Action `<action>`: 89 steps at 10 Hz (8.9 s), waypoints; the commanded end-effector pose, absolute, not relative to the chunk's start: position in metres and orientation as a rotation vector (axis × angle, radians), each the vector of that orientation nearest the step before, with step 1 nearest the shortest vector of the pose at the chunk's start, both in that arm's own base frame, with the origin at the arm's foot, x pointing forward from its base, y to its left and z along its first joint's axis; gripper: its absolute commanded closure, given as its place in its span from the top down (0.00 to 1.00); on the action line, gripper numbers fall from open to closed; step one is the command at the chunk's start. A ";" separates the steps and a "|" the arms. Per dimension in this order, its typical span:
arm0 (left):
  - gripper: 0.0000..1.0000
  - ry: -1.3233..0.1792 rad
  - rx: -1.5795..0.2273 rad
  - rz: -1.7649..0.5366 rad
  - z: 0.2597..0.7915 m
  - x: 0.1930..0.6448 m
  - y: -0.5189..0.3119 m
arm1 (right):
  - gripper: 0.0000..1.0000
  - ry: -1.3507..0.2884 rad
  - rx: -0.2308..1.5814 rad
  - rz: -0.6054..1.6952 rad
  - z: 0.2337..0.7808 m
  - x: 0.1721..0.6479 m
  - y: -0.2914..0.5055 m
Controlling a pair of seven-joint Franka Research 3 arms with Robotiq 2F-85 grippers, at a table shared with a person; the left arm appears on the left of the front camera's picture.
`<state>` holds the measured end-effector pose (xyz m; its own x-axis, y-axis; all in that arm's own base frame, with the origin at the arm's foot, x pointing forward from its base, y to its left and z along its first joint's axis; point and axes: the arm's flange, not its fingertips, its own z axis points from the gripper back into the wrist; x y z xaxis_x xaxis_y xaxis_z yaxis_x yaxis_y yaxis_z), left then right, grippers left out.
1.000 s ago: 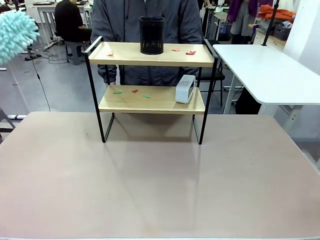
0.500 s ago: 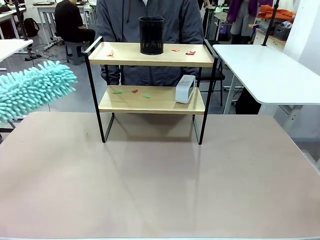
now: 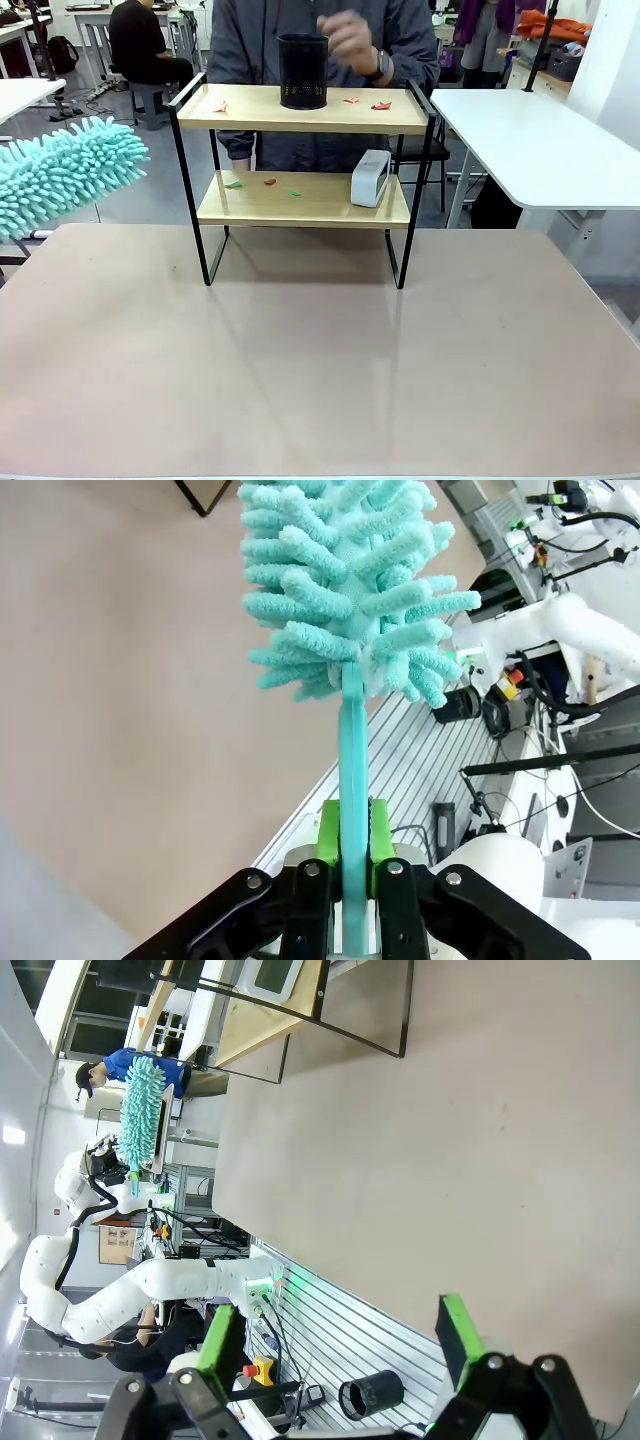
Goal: Clean the shelf.
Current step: Pick up the Duster from the human, then clean the specific tier of the Shelf with the Duster once objects are removed.
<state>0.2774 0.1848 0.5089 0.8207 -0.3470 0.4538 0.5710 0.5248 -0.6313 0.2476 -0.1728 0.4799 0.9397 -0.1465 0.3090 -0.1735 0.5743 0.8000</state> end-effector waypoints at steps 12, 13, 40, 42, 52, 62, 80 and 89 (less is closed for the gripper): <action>0.00 -0.284 -0.857 -0.553 0.507 0.274 0.183 | 1.00 -0.387 0.982 0.036 0.482 0.250 -0.173; 0.12 -0.287 -0.858 -0.559 0.508 0.277 0.184 | 1.00 -0.387 0.982 0.036 0.482 0.250 -0.173; 0.12 -0.483 -0.155 -0.002 0.711 0.292 -0.148 | 1.00 -0.387 0.982 0.036 0.482 0.250 -0.173; 0.12 -0.475 -0.116 0.008 0.704 0.323 -0.178 | 1.00 -0.387 0.982 0.036 0.482 0.250 -0.173; 0.12 -0.406 -0.061 -0.101 0.680 0.398 -0.249 | 1.00 -0.387 0.982 0.036 0.482 0.250 -0.173; 0.12 -0.290 -0.284 -0.584 0.676 0.399 -0.306 | 1.00 -0.387 0.982 0.036 0.482 0.250 -0.173; 0.12 -0.207 -0.557 -0.898 0.708 0.357 -0.098 | 1.00 -0.387 0.982 0.036 0.482 0.250 -0.173; 0.12 -0.214 -0.765 0.292 0.564 0.270 0.187 | 1.00 -0.387 0.982 0.036 0.482 0.250 -0.173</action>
<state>0.2540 0.2059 0.5790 0.9530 0.2804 0.1143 -0.1430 0.7494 -0.6464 0.2480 -0.1743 0.4809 0.9409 -0.1459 0.3057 -0.1705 0.5758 0.7996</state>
